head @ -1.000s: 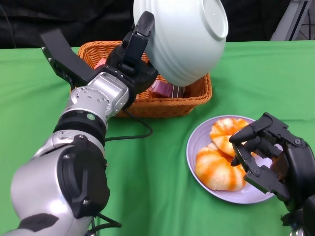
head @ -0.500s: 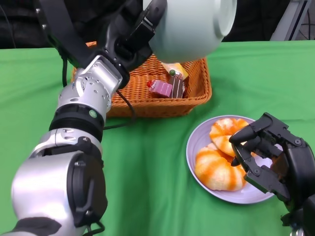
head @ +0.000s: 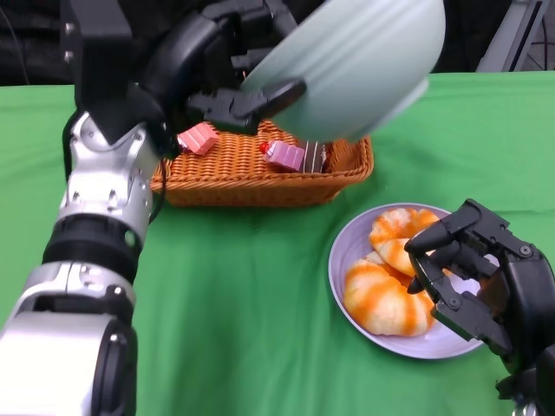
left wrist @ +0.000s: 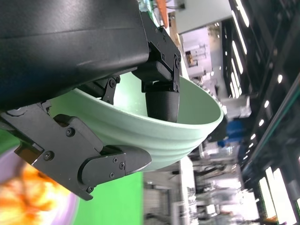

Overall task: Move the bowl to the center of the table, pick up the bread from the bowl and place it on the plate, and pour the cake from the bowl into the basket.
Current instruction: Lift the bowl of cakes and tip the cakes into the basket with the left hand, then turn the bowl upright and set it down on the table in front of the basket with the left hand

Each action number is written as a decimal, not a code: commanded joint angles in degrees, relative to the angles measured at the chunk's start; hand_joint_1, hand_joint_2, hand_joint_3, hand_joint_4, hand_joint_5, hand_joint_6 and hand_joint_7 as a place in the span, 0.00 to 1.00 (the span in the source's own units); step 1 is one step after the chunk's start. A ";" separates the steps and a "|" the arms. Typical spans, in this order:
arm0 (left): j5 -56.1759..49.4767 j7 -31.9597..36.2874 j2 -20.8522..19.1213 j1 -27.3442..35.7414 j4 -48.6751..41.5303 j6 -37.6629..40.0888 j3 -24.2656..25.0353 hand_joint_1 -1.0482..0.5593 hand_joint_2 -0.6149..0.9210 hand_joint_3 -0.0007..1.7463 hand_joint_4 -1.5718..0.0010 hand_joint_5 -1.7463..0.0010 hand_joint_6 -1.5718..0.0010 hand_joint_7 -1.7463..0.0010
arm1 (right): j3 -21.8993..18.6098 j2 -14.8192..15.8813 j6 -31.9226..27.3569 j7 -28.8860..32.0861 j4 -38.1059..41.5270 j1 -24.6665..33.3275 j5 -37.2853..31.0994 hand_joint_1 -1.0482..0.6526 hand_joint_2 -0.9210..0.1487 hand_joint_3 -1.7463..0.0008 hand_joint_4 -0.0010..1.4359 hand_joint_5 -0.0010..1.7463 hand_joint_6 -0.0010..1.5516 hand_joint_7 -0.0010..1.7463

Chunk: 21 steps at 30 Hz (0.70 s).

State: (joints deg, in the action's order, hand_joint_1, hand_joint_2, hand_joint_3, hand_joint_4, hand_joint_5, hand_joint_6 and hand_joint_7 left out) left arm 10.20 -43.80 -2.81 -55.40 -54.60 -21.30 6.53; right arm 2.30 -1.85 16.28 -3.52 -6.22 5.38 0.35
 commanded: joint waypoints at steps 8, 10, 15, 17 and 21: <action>-7.11 2.48 -6.25 6.52 2.60 -24.40 -3.89 0.56 0.84 0.56 0.52 0.00 0.61 0.08 | -0.81 0.49 -0.34 0.11 -0.41 0.28 0.57 0.55 0.04 0.73 0.43 0.93 0.37 0.80; -8.45 3.26 -7.49 7.25 1.87 -28.87 -4.65 0.56 0.85 0.55 0.52 0.00 0.62 0.07 | -0.88 0.57 -0.18 0.18 -0.24 0.23 0.36 0.55 0.04 0.74 0.44 0.92 0.37 0.80; -12.53 7.20 -10.19 9.01 -0.61 -39.69 -5.72 0.57 0.84 0.56 0.49 0.00 0.58 0.12 | -0.98 0.65 -0.50 0.04 -0.16 0.12 0.42 0.55 0.04 0.74 0.44 0.91 0.37 0.79; -14.51 9.37 -11.28 9.47 -1.51 -43.35 -6.13 0.57 0.84 0.55 0.49 0.00 0.57 0.14 | -1.07 0.65 -0.75 0.12 -0.16 0.02 0.35 0.55 0.04 0.74 0.44 0.91 0.37 0.79; -19.15 14.03 -13.93 11.05 -3.14 -51.19 -6.90 0.58 0.83 0.53 0.50 0.02 0.55 0.19 | -1.20 0.66 -0.94 0.20 0.02 -0.29 0.15 0.55 0.04 0.74 0.44 0.91 0.37 0.79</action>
State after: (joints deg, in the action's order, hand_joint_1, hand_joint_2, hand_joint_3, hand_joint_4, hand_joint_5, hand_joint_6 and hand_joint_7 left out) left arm -8.08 -32.02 -15.01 -44.95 -57.22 -69.52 -0.31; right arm 1.74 -1.85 15.50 -3.62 -6.22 5.27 0.12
